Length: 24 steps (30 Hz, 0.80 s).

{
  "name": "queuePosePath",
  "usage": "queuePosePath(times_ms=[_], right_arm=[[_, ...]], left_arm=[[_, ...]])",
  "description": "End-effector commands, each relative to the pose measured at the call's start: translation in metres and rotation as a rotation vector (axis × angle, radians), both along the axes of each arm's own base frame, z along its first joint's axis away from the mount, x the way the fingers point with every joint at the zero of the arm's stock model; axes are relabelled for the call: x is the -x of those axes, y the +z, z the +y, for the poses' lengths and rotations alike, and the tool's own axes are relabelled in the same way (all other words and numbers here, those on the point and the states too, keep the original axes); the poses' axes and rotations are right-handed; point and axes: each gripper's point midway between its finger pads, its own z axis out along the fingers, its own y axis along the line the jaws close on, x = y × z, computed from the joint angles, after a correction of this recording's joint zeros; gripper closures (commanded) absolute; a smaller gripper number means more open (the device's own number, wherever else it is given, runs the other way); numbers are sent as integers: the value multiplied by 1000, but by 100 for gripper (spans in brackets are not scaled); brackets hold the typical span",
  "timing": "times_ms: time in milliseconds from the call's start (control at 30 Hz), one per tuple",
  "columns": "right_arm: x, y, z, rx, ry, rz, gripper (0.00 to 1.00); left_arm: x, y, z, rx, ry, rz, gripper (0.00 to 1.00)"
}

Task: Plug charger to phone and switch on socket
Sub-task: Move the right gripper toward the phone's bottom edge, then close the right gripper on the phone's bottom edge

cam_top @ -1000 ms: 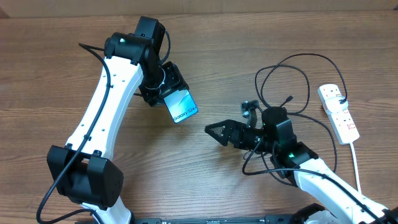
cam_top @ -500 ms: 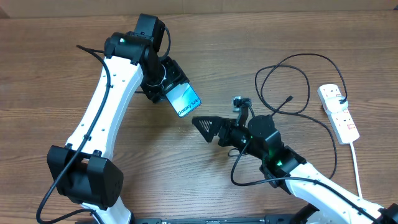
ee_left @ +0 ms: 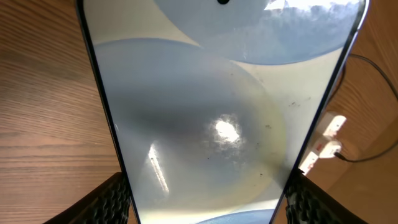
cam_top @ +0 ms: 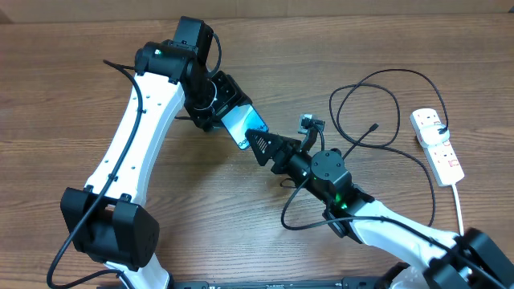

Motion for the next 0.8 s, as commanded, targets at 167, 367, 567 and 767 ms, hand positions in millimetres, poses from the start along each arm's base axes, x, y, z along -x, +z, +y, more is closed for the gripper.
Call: queuePosePath(times_ms=[167, 367, 567, 767], right_arm=[[-11, 1, 5, -64, -33, -1, 22], [-14, 19, 3, -112, -50, -59, 33], [-14, 25, 3, -128, -47, -78, 44], [-14, 25, 3, -128, -48, -78, 53]], left_arm=[[-2, 15, -22, 87, -17, -20, 53], [2, 15, -30, 86, -40, -23, 53], [5, 15, -36, 86, -57, -22, 53], [7, 15, -40, 89, -58, -19, 53]])
